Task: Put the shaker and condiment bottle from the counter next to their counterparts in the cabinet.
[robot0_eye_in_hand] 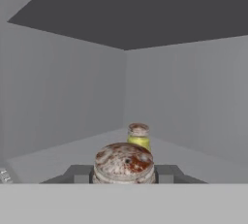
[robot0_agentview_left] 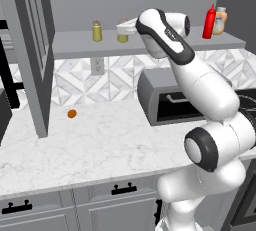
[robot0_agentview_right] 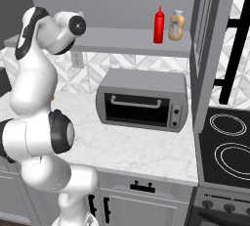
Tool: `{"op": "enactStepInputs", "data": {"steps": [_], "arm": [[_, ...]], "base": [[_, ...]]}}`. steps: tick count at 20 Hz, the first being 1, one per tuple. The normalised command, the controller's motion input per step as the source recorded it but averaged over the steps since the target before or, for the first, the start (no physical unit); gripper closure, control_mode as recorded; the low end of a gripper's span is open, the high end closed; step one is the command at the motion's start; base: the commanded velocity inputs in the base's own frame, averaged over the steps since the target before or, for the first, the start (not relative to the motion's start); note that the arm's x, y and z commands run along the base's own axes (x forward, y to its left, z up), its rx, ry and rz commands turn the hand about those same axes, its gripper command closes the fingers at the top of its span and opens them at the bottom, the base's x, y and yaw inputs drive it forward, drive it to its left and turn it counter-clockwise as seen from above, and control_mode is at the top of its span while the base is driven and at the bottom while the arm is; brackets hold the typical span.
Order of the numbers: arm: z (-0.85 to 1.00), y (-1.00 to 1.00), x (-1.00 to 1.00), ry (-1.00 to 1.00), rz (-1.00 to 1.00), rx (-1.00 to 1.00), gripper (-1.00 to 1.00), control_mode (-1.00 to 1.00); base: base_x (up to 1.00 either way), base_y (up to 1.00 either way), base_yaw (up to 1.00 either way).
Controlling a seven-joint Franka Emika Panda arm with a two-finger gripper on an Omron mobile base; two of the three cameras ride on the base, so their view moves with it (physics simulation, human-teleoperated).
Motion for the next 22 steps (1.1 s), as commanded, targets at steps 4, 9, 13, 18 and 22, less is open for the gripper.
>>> {"op": "enactStepInputs", "data": {"steps": [4, 9, 13, 18, 22], "arm": [[-0.08, 0.00, 0.24, 0.00, 0.00, 0.00, 1.00, -1.00], [-0.18, 0.00, 0.33, 0.00, 0.00, 0.00, 1.00, -1.00], [-0.15, 0.11, 0.33, 0.00, 0.00, 0.00, 1.00, -1.00], [-0.02, 0.22, 0.33, 0.00, 0.00, 0.00, 1.00, -1.00], [0.00, 0.32, 0.23, 0.00, 0.00, 0.00, 1.00, -1.00]], "base": [[0.00, 0.00, 0.00], [0.00, 0.00, 0.00], [0.00, 0.00, 0.00], [0.00, 0.00, 0.00], [0.00, 0.00, 0.00]]}}
